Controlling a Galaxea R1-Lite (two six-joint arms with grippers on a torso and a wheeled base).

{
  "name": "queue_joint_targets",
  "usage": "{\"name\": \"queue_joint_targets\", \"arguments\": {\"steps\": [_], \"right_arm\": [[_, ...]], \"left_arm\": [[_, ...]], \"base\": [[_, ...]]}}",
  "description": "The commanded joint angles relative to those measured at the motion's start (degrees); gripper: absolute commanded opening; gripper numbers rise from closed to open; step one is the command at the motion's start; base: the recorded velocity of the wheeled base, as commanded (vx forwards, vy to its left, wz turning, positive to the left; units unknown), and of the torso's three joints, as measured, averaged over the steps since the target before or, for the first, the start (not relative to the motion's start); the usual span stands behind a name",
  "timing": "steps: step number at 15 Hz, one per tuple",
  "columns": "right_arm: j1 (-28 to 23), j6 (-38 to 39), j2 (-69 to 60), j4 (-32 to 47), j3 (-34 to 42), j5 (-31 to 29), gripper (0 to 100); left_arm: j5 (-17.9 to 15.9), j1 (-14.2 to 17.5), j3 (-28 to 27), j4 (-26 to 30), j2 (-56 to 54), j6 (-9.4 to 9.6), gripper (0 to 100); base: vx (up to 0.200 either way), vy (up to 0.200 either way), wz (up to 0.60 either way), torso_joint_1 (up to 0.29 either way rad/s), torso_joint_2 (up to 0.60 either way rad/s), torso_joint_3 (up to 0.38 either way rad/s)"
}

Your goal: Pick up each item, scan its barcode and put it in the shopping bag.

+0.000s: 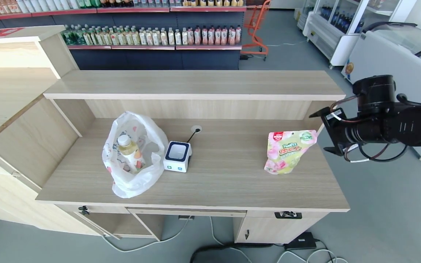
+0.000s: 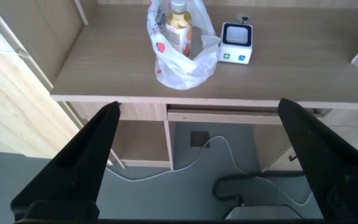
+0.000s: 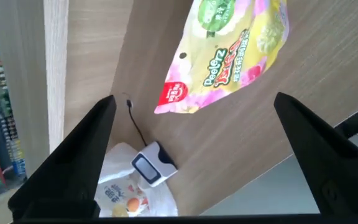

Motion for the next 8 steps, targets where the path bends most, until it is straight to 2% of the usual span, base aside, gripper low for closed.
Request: {"name": "queue_joint_targets", "arguments": {"steps": [1, 8], "right_arm": [[3.53, 3.2, 11.84, 1.92, -10.03, -0.15, 100], [3.79, 4.61, 21.5, 2.27, -18.12, -0.06, 100]], "left_arm": [[-0.02, -0.05, 0.01, -0.01, -0.02, 0.0, 100], [-0.02, -0.05, 0.01, -0.01, -0.02, 0.0, 100]], "base": [[0.0, 0.0, 0.0, 0.0, 0.0, 0.0], [0.0, 0.0, 0.0, 0.0, 0.0, 0.0]]}}
